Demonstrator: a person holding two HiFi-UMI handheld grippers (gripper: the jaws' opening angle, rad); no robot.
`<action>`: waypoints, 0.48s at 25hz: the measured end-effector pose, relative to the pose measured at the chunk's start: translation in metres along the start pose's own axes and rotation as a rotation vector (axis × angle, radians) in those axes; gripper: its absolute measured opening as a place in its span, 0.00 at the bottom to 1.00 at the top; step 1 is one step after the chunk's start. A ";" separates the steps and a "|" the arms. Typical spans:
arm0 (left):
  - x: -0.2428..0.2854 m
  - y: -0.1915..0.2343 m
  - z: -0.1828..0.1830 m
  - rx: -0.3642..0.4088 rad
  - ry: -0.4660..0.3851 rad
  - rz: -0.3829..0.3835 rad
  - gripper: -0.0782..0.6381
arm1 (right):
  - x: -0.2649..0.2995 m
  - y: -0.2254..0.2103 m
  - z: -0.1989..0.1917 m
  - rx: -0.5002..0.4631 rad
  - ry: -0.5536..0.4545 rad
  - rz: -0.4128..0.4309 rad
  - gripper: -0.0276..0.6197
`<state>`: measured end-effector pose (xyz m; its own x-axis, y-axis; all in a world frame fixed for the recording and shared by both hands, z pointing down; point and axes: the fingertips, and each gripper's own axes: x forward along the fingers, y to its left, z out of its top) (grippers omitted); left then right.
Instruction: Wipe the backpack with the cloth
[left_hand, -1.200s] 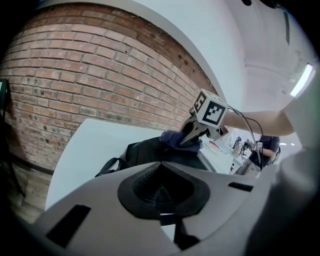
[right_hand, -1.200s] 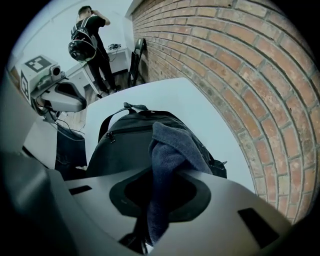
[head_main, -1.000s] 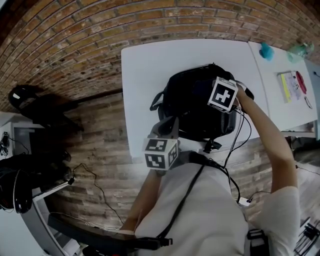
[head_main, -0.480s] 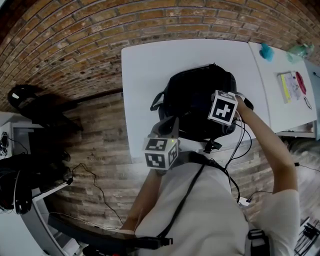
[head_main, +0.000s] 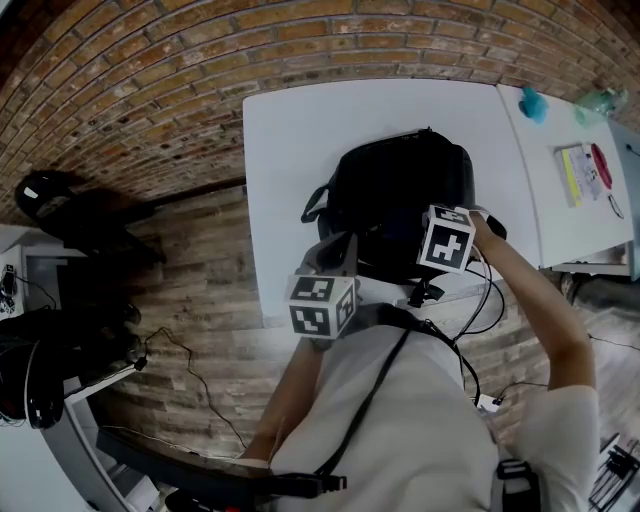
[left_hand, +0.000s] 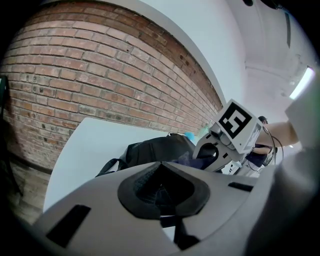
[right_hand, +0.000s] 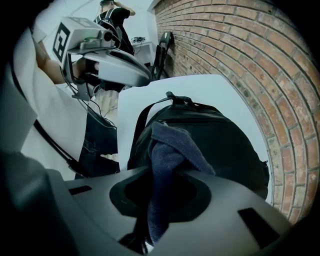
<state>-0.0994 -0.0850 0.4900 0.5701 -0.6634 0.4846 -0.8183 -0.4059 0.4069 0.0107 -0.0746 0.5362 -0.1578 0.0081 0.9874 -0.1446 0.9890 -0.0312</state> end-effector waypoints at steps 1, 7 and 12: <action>0.000 0.000 0.000 0.000 0.001 -0.001 0.11 | 0.001 0.003 0.000 -0.005 0.002 0.003 0.15; 0.002 0.000 0.000 0.003 0.003 -0.003 0.11 | 0.004 0.018 -0.002 -0.030 0.010 0.023 0.15; 0.002 0.001 0.001 0.004 0.003 -0.006 0.11 | 0.004 0.028 -0.001 -0.047 0.015 0.040 0.15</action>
<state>-0.0988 -0.0870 0.4908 0.5754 -0.6590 0.4844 -0.8150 -0.4125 0.4068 0.0072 -0.0465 0.5397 -0.1476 0.0494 0.9878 -0.0923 0.9937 -0.0635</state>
